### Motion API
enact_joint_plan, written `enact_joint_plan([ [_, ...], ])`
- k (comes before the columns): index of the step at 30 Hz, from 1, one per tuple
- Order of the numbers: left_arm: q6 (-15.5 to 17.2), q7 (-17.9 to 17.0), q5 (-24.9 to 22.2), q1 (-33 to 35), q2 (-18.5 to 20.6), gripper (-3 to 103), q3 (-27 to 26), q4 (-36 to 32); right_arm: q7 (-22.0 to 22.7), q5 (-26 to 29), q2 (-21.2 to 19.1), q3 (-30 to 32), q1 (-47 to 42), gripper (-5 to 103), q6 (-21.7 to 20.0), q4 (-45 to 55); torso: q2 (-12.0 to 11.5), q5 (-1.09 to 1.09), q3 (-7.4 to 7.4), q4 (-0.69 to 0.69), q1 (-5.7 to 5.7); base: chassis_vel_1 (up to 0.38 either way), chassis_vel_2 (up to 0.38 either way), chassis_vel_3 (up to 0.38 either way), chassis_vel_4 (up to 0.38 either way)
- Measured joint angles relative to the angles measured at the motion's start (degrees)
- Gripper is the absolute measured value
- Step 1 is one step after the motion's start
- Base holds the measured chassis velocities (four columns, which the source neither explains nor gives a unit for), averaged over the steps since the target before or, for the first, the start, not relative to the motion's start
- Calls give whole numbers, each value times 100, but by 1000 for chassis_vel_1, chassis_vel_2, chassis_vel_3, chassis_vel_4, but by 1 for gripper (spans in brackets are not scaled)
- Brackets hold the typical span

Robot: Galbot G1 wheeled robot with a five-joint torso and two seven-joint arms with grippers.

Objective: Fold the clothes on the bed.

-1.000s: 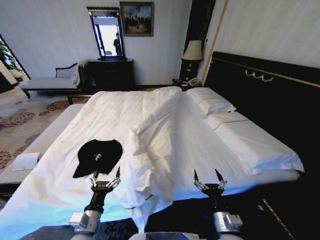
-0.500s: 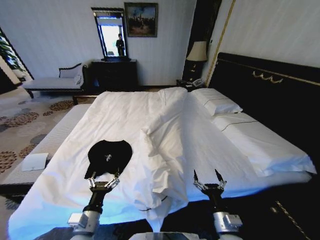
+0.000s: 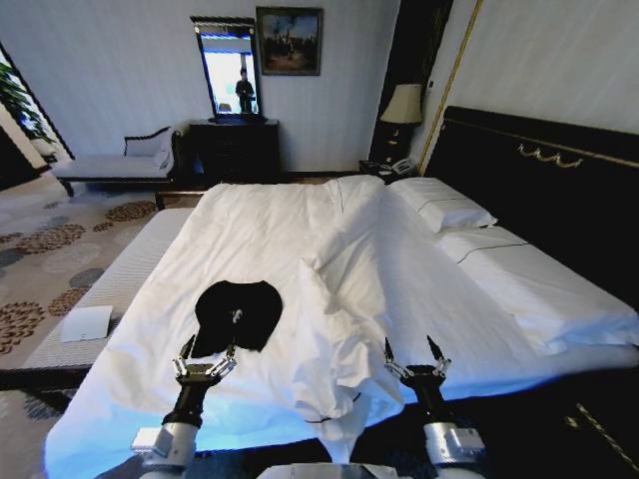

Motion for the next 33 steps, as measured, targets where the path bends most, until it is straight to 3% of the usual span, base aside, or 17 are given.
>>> enact_joint_plan([
  [6,-73,1,-40,66,-44,100,-75,65,-80,577,-18,-376,-82,100,-108,115,0,1,0,-1,1,10,74,7,-74],
  [11,-123,6,-49,157,-120,100,-155,117,-172,845,-347,-475,-78,100,-317,196,0,2,1,-1,1,0,0,0,0],
  [17,-164,4,-48,236,-185,100,-255,156,-331,833,-687,-554,-135,100,-451,310,0,1,0,1,0,0,0,0,0],
  [25,-166,4,-91,153,-229,100,-255,249,-537,697,-750,-888,-373,100,-547,550,0,1,1,-1,0,0,0,0,0],
  [33,-169,10,-128,118,-176,100,-272,358,-495,534,-943,-937,-48,100,-674,82,0,0,1,0,0,0,0,0,0],
])
